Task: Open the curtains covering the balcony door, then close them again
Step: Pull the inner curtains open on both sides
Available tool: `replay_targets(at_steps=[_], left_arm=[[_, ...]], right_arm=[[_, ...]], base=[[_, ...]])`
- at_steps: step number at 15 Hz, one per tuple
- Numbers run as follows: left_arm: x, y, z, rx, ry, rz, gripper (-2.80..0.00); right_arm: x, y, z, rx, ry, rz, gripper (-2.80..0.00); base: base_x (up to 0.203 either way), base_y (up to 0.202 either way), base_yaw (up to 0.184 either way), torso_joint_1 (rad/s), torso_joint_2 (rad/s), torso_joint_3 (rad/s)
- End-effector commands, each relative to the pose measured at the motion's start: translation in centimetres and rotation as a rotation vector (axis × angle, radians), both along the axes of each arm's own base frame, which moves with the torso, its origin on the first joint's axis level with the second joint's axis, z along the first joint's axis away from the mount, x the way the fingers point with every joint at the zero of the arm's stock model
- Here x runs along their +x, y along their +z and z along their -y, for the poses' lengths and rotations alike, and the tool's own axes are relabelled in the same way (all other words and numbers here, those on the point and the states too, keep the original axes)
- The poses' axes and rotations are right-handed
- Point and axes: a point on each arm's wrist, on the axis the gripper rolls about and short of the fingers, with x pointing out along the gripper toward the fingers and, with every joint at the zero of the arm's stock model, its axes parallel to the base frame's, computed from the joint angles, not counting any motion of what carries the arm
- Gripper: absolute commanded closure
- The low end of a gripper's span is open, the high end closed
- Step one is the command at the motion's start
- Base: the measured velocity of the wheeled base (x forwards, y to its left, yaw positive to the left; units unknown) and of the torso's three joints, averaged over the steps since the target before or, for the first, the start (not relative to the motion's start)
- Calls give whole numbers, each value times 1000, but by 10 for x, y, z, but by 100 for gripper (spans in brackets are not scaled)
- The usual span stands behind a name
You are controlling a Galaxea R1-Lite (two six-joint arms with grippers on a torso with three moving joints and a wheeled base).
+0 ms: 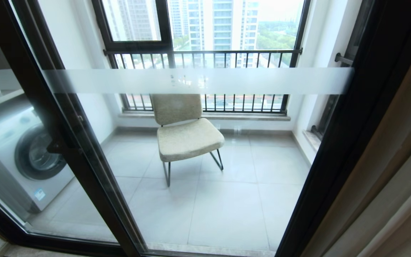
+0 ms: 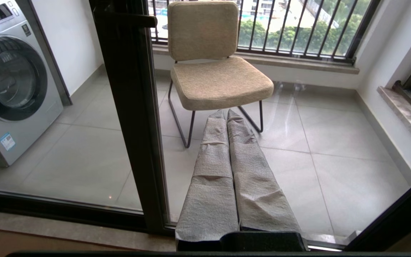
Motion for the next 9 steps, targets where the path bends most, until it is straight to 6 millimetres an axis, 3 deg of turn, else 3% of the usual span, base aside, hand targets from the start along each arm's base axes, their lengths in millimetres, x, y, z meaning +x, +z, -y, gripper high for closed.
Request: replay_targets(at_steps=[1, 9], left_arm=[[0, 0, 0, -1, 1, 0, 0], [0, 0, 0, -1, 1, 0, 0]], right_arm=[[0, 1, 0, -19, -13, -5, -280], [-5, 3, 2, -115, -170, -26, -280]], base=[[0, 0, 0, 0, 0, 0], [0, 0, 0, 0, 0, 0]])
